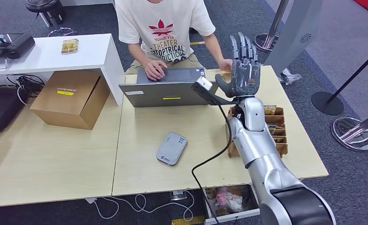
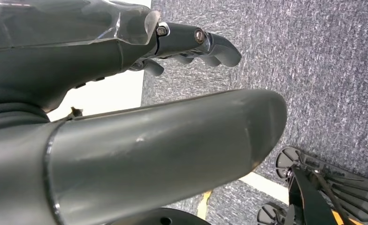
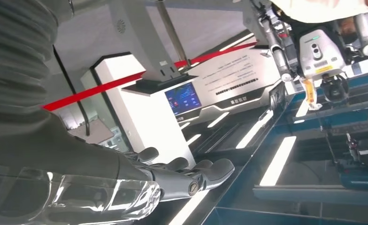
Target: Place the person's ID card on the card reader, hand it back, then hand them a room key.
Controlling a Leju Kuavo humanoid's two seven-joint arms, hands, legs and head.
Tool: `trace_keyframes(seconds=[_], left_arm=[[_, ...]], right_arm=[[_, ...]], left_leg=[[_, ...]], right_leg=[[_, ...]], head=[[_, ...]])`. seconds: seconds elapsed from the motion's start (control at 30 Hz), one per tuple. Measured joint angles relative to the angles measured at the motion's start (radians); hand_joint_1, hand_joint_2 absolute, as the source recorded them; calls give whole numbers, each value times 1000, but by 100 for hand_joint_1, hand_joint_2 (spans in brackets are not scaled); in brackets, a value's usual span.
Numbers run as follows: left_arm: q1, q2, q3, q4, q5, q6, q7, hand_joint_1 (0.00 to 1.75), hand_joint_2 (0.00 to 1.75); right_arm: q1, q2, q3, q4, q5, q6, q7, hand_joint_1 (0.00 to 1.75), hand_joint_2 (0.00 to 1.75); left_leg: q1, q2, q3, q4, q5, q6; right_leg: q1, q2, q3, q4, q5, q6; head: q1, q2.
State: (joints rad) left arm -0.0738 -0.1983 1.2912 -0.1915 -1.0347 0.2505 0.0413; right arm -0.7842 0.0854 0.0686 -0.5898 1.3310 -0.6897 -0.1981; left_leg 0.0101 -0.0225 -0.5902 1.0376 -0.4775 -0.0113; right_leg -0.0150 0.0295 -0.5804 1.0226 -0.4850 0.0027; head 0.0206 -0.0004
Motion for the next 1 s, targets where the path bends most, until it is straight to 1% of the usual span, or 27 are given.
trace_keyframes(seconds=[0.17,0.33,0.5,0.67,0.77,1.0], left_arm=[[1,0,7,0,8,5,0,0,0],[1,0,12,0,18,13,2,0,0],[1,0,21,0,23,14,2,0,0],[3,0,27,0,25,13,2,0,0],[4,0,28,0,24,12,2,0,0],[5,0,28,0,11,1,5,0,0]], right_arm=[[3,-42,26,18,-5,0,38,0,175],[1,-62,56,48,-10,6,71,0,175],[-7,-78,85,69,-21,57,110,0,175],[-9,-97,108,70,-35,93,126,0,175],[-7,-108,121,62,-41,117,144,0,175],[23,-166,155,-39,-60,171,241,0,175]], left_leg=[[0,0,0,0,0,0],[0,0,0,0,0,0],[0,0,0,0,0,0],[0,0,0,0,0,0],[0,0,0,0,0,0],[0,0,0,0,0,0]], right_leg=[[0,0,0,0,0,0],[0,0,0,0,0,0],[0,0,0,0,0,0],[0,0,0,0,0,0],[0,0,0,0,0,0],[0,0,0,0,0,0]], head=[[0,0],[0,0],[0,0],[0,0],[0,0],[0,0]])
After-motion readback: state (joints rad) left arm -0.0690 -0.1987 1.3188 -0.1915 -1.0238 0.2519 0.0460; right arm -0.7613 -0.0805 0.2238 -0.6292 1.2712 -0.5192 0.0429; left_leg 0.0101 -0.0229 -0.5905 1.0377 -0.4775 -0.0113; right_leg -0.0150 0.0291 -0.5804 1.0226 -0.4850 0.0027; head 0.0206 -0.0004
